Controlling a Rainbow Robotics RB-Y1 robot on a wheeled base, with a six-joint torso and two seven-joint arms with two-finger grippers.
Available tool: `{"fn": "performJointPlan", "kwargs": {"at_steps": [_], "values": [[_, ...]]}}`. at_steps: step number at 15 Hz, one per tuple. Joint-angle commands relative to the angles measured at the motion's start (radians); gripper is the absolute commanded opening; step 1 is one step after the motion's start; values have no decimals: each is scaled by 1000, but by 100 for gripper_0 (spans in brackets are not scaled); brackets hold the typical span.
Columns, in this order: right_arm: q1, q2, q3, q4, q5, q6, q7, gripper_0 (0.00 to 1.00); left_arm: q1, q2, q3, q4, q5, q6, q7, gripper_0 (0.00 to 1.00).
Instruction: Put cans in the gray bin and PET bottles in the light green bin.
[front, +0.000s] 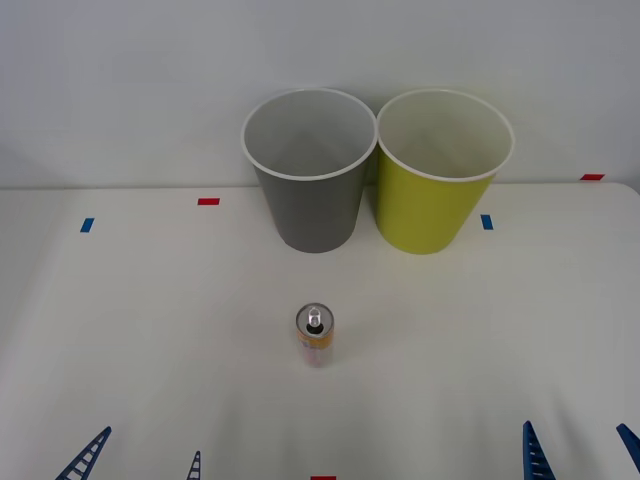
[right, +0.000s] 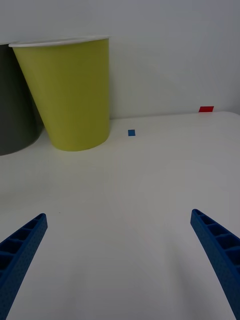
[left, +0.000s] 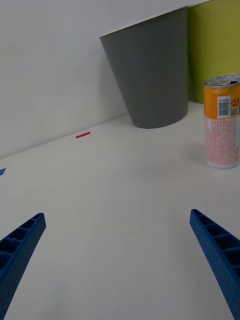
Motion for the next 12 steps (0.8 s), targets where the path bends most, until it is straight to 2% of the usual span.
{"fn": "performJointPlan", "kwargs": {"at_steps": [1, 9, 12], "values": [[0, 0, 0, 0, 0, 0, 0, 100, 0, 0, 0, 0, 0, 0, 0, 100], [0, 0, 0, 0, 0, 0, 0, 100, 0, 0, 0, 0, 0, 0, 0, 100], [0, 0, 0, 0, 0, 0, 0, 100, -5, 18, -5, 35, 8, -5, 5, 100]]}}
